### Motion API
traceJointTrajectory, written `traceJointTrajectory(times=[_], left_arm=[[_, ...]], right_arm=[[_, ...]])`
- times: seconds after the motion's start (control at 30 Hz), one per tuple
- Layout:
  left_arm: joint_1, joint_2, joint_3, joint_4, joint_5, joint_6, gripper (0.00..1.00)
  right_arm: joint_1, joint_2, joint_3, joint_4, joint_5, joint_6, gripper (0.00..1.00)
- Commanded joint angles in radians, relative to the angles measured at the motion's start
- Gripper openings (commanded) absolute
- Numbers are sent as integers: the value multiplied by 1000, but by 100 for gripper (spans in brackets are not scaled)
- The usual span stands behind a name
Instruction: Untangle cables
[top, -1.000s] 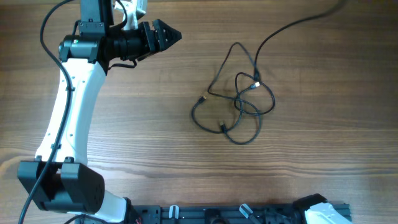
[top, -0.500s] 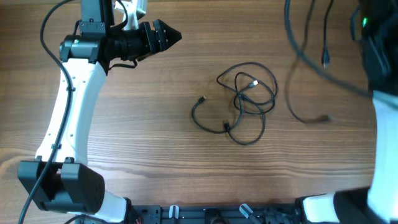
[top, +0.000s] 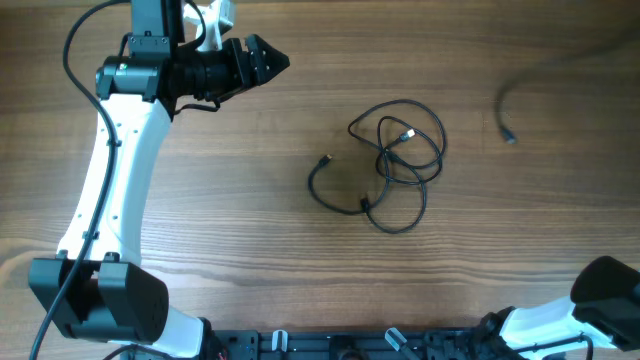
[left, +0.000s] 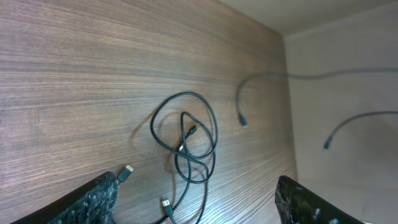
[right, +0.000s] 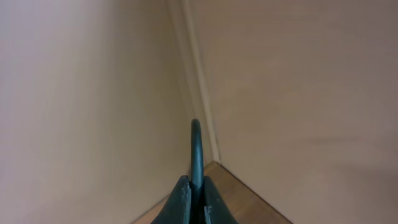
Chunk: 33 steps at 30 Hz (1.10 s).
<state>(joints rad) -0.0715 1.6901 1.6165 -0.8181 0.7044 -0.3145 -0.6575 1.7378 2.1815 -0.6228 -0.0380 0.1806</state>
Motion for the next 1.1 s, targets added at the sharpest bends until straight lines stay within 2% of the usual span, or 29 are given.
traceJointTrajectory(times=[0.0, 0.1, 0.2, 0.37, 0.43, 0.5, 0.53, 0.57, 0.6, 0.63, 0.67, 0.8, 0.87, 0.93, 0.97, 1.07], left_arm=[[-3, -20, 6, -5, -25, 23, 82], [-3, -20, 6, -5, -25, 23, 82], [-3, -20, 6, -6, -25, 23, 81], [-3, -20, 6, -6, -26, 23, 82], [-3, -20, 6, -6, -25, 23, 82], [-3, -20, 6, -6, -25, 23, 81], [-3, -20, 6, -7, -25, 23, 81], [-3, -20, 6, -8, -25, 23, 81], [-3, -20, 6, -11, -25, 23, 81], [-3, -20, 6, -11, -25, 23, 81], [-4, -20, 6, -11, -25, 23, 81], [-5, -20, 6, -10, -25, 23, 80], [-5, -20, 6, -10, -25, 19, 77], [-5, -20, 6, -10, -26, 15, 72], [-5, -20, 6, -10, -31, -5, 69], [-5, -20, 6, -26, -180, -182, 68]], right_arm=[[-29, 21, 2, 9, -110, 43, 4], [-31, 56, 2, -9, -47, 46, 4], [-30, 90, 2, -75, 8, 119, 4], [-30, 164, 2, -332, 145, 303, 4], [-30, 211, 2, -416, 145, 360, 8], [-29, 269, 2, -454, 124, 368, 20], [-29, 295, 2, -464, 115, 369, 31], [-29, 341, 2, -470, 91, 368, 72], [-29, 375, 2, -480, 39, 346, 89], [-29, 391, 2, -491, -37, 299, 100], [-29, 399, 2, -502, -143, 220, 100], [21, 341, 5, -520, -336, 90, 100], [89, 282, 5, -533, -476, -29, 100], [173, 246, 5, -572, -534, -97, 100], [230, 237, 5, -605, -533, -112, 100], [389, 243, -5, -686, -502, -159, 100]])
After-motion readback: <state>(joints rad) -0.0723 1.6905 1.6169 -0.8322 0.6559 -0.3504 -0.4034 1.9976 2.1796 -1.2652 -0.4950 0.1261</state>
